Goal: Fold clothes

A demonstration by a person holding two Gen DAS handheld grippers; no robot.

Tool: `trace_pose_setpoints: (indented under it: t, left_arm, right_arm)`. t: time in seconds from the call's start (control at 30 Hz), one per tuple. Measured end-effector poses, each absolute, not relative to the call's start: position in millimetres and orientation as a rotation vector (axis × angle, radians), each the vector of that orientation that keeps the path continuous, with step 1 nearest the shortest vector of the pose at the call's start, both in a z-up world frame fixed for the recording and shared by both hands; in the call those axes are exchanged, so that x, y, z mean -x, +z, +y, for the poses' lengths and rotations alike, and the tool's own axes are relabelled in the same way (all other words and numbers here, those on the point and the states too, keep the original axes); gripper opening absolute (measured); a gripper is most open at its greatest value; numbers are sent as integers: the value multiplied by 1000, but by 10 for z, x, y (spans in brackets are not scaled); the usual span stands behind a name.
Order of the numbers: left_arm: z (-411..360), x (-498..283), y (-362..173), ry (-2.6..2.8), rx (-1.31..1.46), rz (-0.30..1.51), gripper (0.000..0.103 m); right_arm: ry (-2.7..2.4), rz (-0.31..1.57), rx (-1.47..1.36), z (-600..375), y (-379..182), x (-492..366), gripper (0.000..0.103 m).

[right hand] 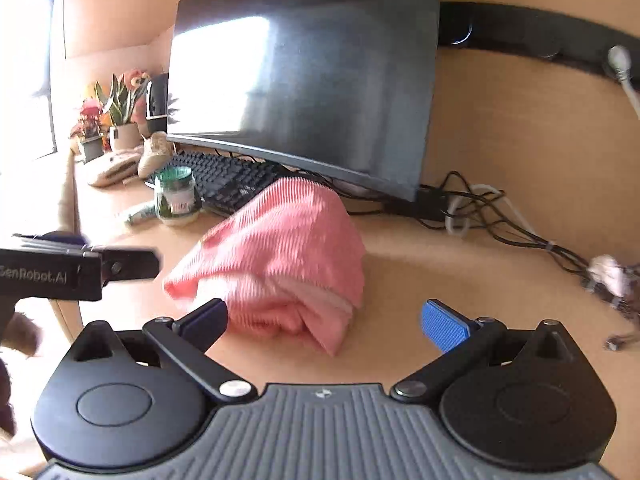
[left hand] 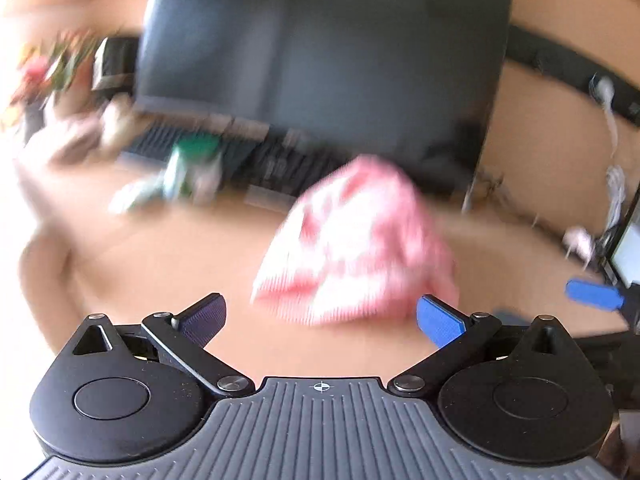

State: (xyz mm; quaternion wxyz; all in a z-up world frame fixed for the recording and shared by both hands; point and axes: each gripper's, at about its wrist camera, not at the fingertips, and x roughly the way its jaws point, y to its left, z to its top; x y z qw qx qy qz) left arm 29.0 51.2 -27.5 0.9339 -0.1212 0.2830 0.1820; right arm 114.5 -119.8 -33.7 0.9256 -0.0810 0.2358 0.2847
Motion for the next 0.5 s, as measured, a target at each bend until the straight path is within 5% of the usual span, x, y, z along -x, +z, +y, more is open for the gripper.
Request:
trace_pose_setpoints:
  t: [0.5]
  left_arm:
    - [148,-8,-163,463,179,581,103]
  right_arm:
    - [592,577,107,-1604,-319,-929,103]
